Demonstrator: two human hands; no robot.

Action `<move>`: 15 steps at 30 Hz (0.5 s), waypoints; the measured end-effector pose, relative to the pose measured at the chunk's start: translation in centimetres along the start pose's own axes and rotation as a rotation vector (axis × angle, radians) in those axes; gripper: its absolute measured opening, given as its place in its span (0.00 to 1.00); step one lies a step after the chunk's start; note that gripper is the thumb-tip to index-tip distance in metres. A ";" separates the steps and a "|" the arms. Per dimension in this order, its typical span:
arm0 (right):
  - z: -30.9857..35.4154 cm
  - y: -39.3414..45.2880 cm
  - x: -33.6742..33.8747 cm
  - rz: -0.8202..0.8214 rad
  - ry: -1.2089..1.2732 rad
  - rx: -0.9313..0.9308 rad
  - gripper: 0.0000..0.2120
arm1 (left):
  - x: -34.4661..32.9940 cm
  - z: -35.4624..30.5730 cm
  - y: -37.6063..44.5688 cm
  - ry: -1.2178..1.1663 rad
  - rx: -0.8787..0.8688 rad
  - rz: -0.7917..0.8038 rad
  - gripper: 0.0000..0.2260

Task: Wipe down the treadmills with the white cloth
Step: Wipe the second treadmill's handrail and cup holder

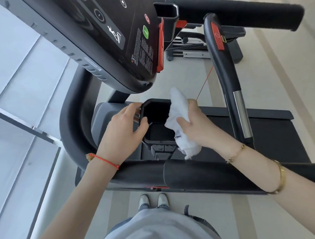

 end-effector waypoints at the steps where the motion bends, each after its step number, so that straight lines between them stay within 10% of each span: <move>1: 0.3 0.7 0.4 -0.011 -0.020 0.002 0.15 | 0.0 0.0 0.0 0.002 -0.001 0.000 0.19; 15: 0.3 -1.6 -0.4 -0.041 0.141 -0.113 0.11 | 0.1 -0.2 -0.1 0.003 -0.013 -0.002 0.19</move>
Point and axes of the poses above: each hand's wrist, its own y-axis towards the middle knuckle, its own x-axis out of the back of the hand, z = x × y, the point moved 3 cm from there along y, towards the middle knuckle, and after that the axes turned 13 degrees about x, right-handed, at the moved point
